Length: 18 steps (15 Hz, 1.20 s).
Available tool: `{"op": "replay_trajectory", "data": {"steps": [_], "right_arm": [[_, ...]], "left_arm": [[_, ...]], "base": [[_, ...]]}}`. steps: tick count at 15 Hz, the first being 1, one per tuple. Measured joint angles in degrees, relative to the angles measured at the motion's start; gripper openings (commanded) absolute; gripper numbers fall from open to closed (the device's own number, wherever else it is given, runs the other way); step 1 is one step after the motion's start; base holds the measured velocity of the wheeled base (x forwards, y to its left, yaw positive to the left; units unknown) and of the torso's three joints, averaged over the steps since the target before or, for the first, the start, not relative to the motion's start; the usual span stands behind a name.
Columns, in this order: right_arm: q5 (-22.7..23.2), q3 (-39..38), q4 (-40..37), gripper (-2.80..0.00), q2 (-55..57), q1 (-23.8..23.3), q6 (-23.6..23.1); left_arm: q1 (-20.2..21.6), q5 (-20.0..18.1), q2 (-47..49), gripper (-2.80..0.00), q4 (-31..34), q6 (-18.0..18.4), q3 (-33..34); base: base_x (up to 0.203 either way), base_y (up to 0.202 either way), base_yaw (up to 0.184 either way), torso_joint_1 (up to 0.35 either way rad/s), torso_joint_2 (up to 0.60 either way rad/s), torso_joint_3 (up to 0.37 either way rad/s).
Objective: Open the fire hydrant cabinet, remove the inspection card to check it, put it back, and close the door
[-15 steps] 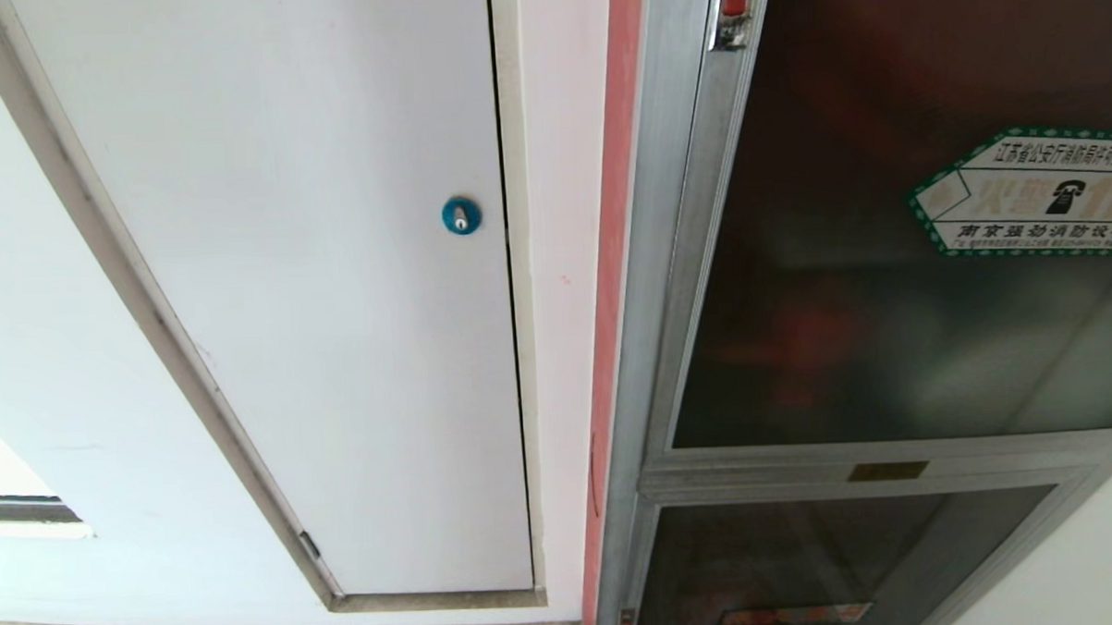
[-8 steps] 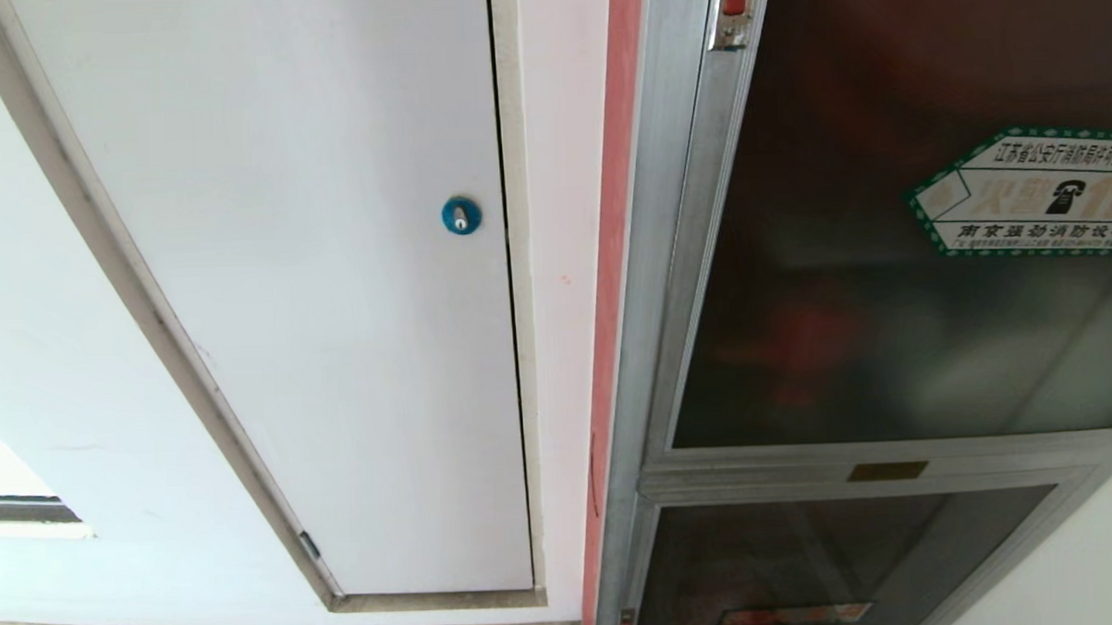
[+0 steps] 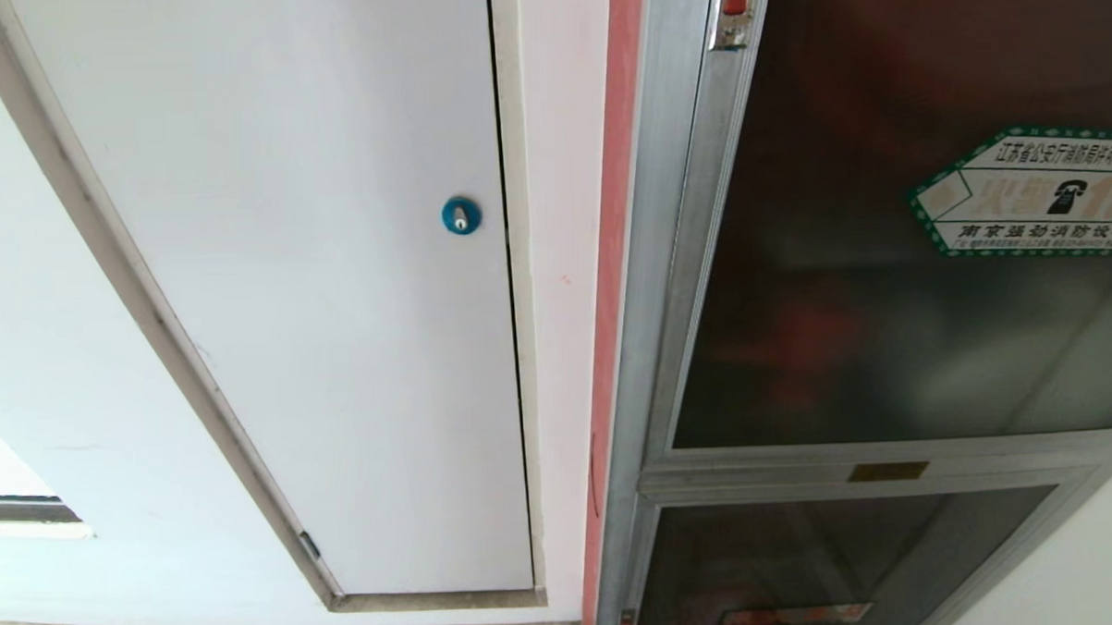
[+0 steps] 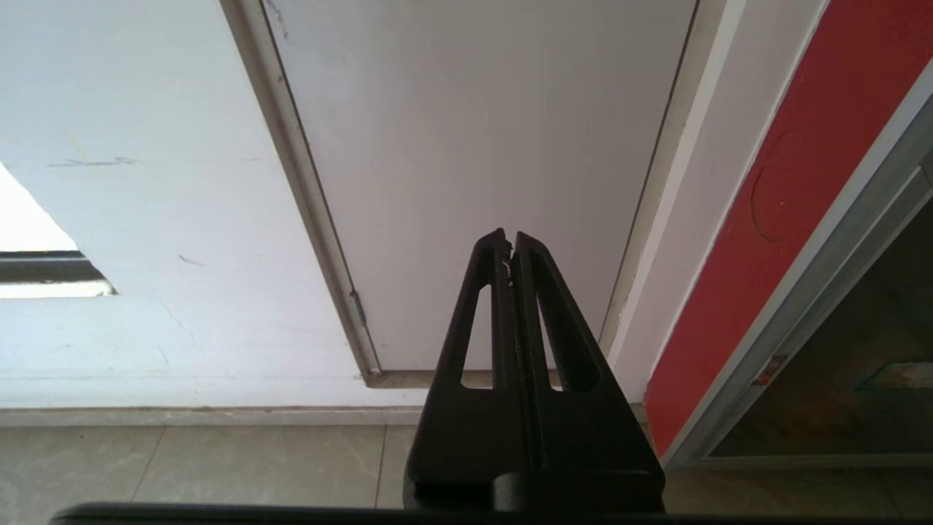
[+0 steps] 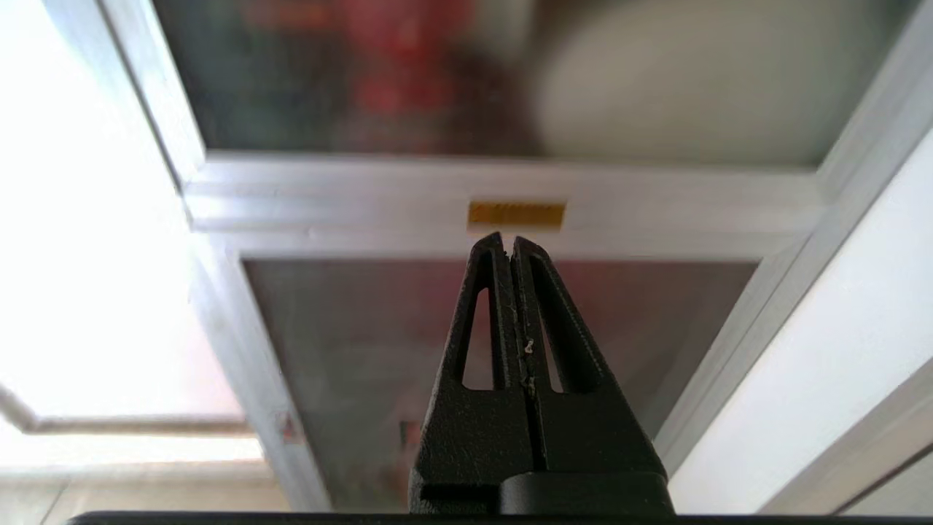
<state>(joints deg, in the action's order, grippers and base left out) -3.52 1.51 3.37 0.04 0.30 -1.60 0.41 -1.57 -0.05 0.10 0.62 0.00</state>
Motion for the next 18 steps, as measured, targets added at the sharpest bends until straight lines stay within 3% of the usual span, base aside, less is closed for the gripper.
{"op": "replay_trajectory", "data": {"steps": [3, 6, 18], "right_arm": [[1.21, -1.16, -2.33, -2.80, -0.04, 0.00, 0.60], [1.40, -1.43, -3.59, -2.80, -0.05, 0.00, 4.04], [1.60, -1.51, -3.48, -2.80, -0.04, 0.02, 4.51]], "left_arm": [[0.00, 0.00, 0.00, -2.80, 0.00, -0.01, 0.00], [0.00, 0.01, 0.00, -2.80, 0.00, 0.00, 0.00], [0.00, 0.01, 0.00, -2.80, 0.00, -0.01, 0.00]], "base": [[0.000, 0.000, 0.000, 0.000, 0.00, 0.000], [0.000, 0.000, 0.000, 0.000, 0.00, 0.000], [0.000, 0.000, 0.000, 0.000, 0.00, 0.000]]}}
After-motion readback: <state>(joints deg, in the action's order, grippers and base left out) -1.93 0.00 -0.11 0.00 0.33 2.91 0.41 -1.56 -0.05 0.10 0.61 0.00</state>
